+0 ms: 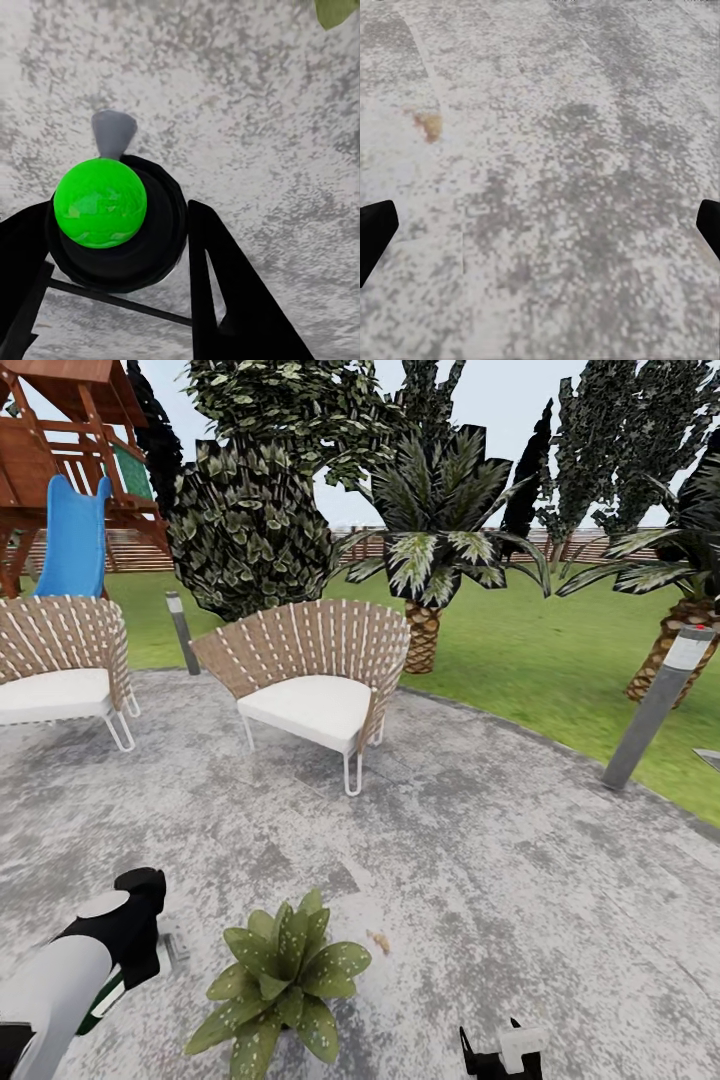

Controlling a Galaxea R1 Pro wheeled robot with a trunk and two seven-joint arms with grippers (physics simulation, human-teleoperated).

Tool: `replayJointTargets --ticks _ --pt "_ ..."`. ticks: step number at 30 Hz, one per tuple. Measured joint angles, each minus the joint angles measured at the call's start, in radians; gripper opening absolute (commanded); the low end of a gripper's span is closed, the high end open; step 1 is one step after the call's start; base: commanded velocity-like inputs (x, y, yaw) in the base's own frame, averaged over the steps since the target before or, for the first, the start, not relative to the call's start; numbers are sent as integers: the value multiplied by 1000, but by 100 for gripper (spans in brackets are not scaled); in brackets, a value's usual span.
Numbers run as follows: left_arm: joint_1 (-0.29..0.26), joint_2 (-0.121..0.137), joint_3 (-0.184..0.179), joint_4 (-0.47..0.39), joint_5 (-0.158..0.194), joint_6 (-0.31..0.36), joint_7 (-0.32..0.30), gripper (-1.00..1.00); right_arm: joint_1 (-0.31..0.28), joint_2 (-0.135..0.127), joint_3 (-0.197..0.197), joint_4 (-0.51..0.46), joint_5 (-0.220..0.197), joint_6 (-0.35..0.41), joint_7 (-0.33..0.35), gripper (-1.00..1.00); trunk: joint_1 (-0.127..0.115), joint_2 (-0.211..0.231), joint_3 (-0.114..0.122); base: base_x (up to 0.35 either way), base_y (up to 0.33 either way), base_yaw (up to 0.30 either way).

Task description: Pick up the pesticide atomizer in the garden and spray insectifuge to fully cover both potted plants in the garden.

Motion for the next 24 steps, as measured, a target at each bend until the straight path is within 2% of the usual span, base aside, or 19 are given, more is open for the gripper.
replayJointTargets --ticks 2,5,7,11,13,16,19,21,24 --pt "0 -6 0 6 1 0 0 -100 0 0 0 0 0 0 0 100 0 0 0 20 15 0" --pt "2 -30 0 59 2 0 2 -100 0 0 0 0 0 0 0 100 0 0 0 5 3 0" --pt "3 -45 0 101 1 -6 42 -100 0 0 0 0 0 0 0 100 0 0 0 0 0 0" --pt "3 -43 1 138 3 -8 82 -100 0 0 0 0 0 0 0 100 0 0 0 0 0 0" --pt "3 -36 5 135 31 -9 87 -100 0 0 0 0 0 0 0 100 0 0 0 0 0 0" --pt "-1 -24 32 129 75 -10 85 -100 0 0 0 0 0 0 0 100 0 0 0 0 0 0" --pt "-14 -11 93 67 102 -9 51 -100 0 0 0 0 0 0 0 100 0 0 0 0 0 0" --pt "-17 -10 107 35 105 -9 8 -100 0 0 0 0 0 0 0 100 0 0 0 0 0 0" --pt "-19 -9 114 -54 107 -11 -110 -100 0 0 0 0 0 0 0 100 0 0 0 0 0 0"
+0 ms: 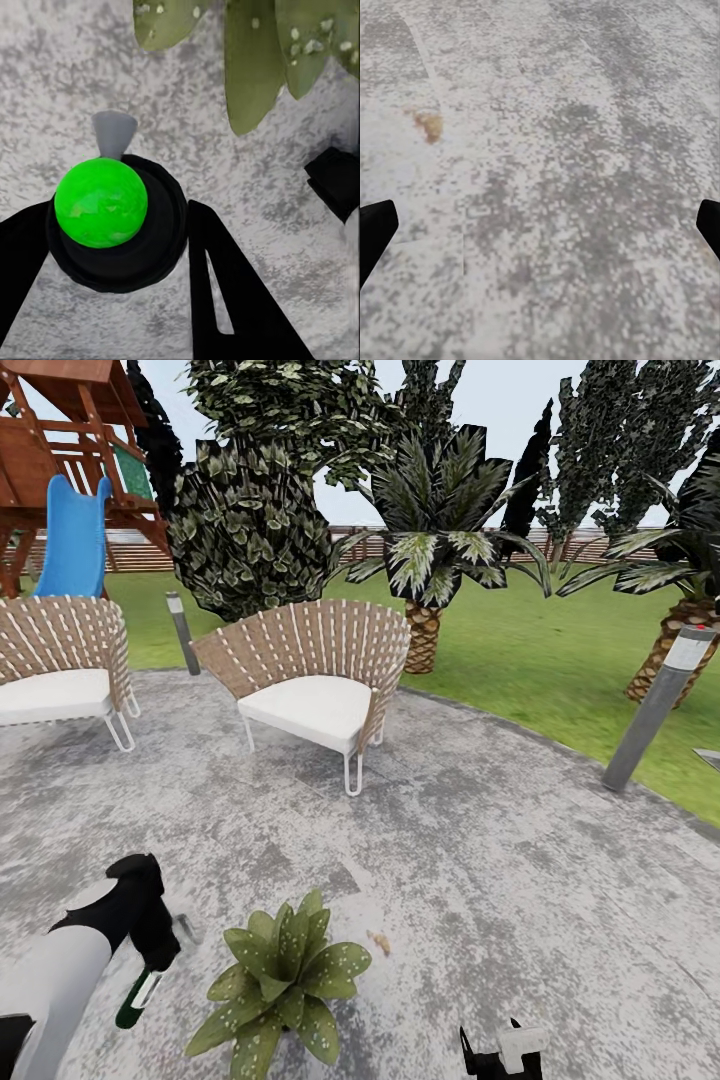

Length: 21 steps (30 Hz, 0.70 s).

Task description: Pick up the pesticide atomizer in the garden and spray insectifuge to fully cover both potted plants in the garden.

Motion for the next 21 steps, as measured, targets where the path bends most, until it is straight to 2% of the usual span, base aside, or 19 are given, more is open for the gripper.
replayJointTargets --ticks 2,4,11,21 --pt "0 -5 1 -70 -3 0 -108 -100 0 0 0 0 0 0 0 100 0 0 0 0 0 79" --pt "0 -8 -1 -119 -7 0 -170 -100 0 0 0 0 0 0 0 100 0 0 0 0 -94 218" --pt "0 -14 -5 -142 -11 0 -189 -100 0 -2 0 0 0 -1 -2 100 0 0 0 -32 -253 42" --pt "5 -19 -4 -140 -11 -2 -186 -100 0 1 0 0 -1 0 -2 100 0 0 0 -223 -209 0"
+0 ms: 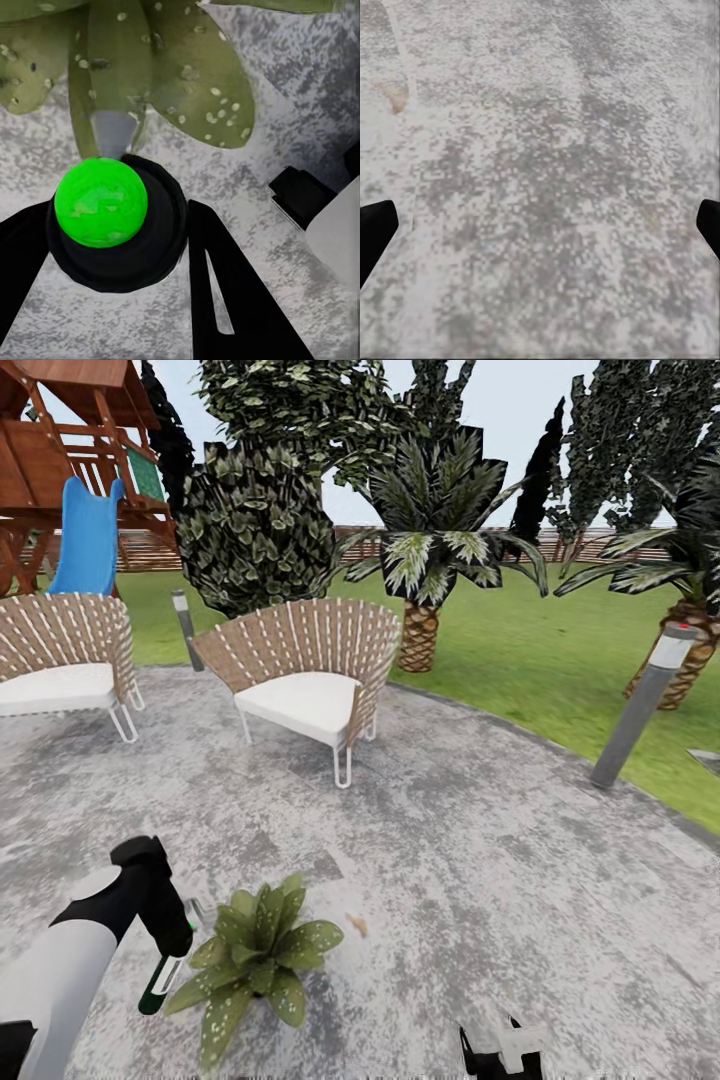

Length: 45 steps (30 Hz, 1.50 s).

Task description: Pick up the pesticide atomizer in the garden and spray insectifuge to fully cover both potted plants in the garden.

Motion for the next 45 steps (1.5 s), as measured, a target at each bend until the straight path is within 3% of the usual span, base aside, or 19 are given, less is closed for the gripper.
replayJointTargets --ticks 21,27,32,34,35,37,39,40,42,45 --pt "10 -1 1 1 1 0 8 -100 0 -1 0 0 0 0 0 100 0 0 0 -235 -201 -1" --pt "12 -11 2 5 5 0 11 -100 0 -1 0 0 0 0 0 100 0 0 1 -236 -199 -221" --pt "13 -66 1 11 4 -1 37 -100 0 -1 0 0 0 0 1 100 0 0 3 -236 -199 -285" --pt "15 -90 1 14 8 -4 80 -100 0 -1 0 0 0 0 1 100 0 0 4 -236 -198 -288" --pt "16 -118 2 19 12 -22 117 -100 0 -1 0 0 0 0 1 100 0 0 5 -236 -198 -288" --pt "18 -149 3 40 41 -74 134 -100 0 -2 -1 0 0 0 0 100 0 0 6 -236 -198 -288" --pt "18 -160 3 64 90 -129 160 -100 0 -3 -1 0 -1 0 0 100 0 0 8 -236 -191 -288" --pt "29 -162 4 111 158 -210 237 -100 0 -5 -2 -1 -1 0 -1 100 0 0 8 -219 -159 -288" --pt "44 -163 4 149 215 -313 299 -100 0 -10 -3 -2 -2 0 0 100 0 0 10 -169 -101 -287" --pt "55 -162 4 206 244 -420 318 -100 0 -17 -4 -2 -2 0 0 100 0 0 13 -111 -29 -287"
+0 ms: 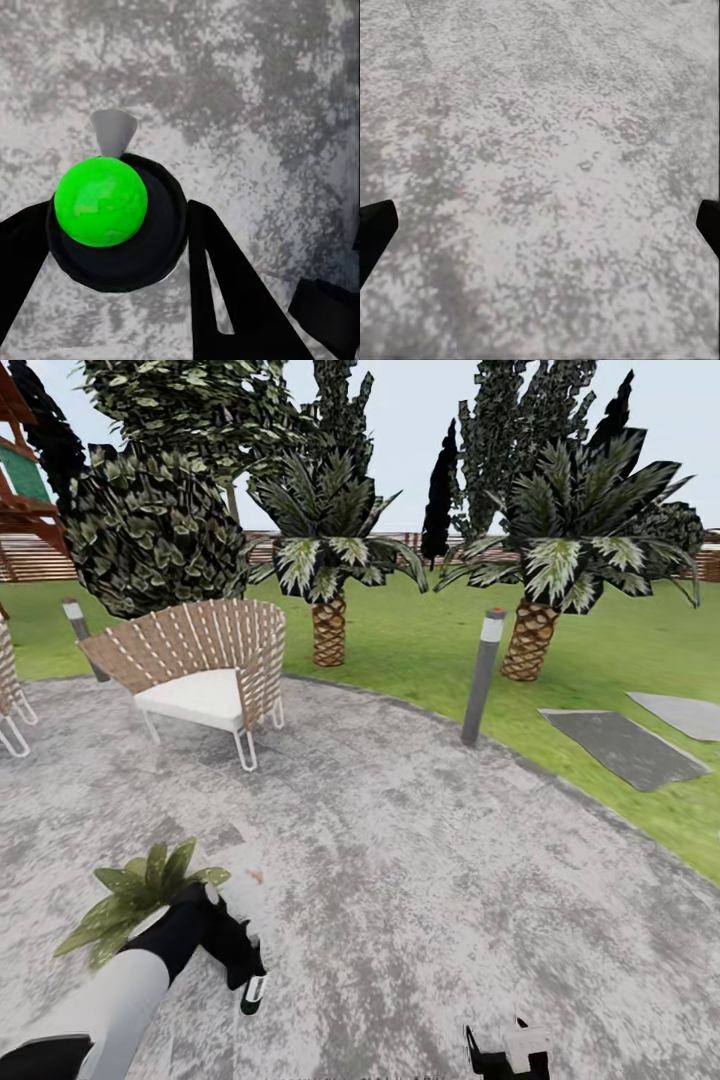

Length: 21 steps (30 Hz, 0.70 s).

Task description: Pick up the pesticide atomizer in the garden and spray insectifuge to fully cover both potted plants in the garden.

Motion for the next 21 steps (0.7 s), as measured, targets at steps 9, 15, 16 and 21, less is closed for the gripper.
replayJointTargets --ticks 9,15,16,21 --pt "5 0 -3 127 8 -207 -1 -100 -59 -25 79 -167 355 205 179 100 0 0 2 -12 -1 -41" --pt "5 -5 0 152 49 -278 3 -100 -174 -24 72 -342 457 275 673 -100 0 0 2 0 0 0" --pt "5 -6 0 154 50 -279 4 -100 -175 -23 72 -345 458 275 681 -100 0 0 2 0 0 0" --pt "5 -13 0 160 50 -276 8 -100 -177 -5 72 -401 456 275 775 -100 0 0 2 0 0 0"
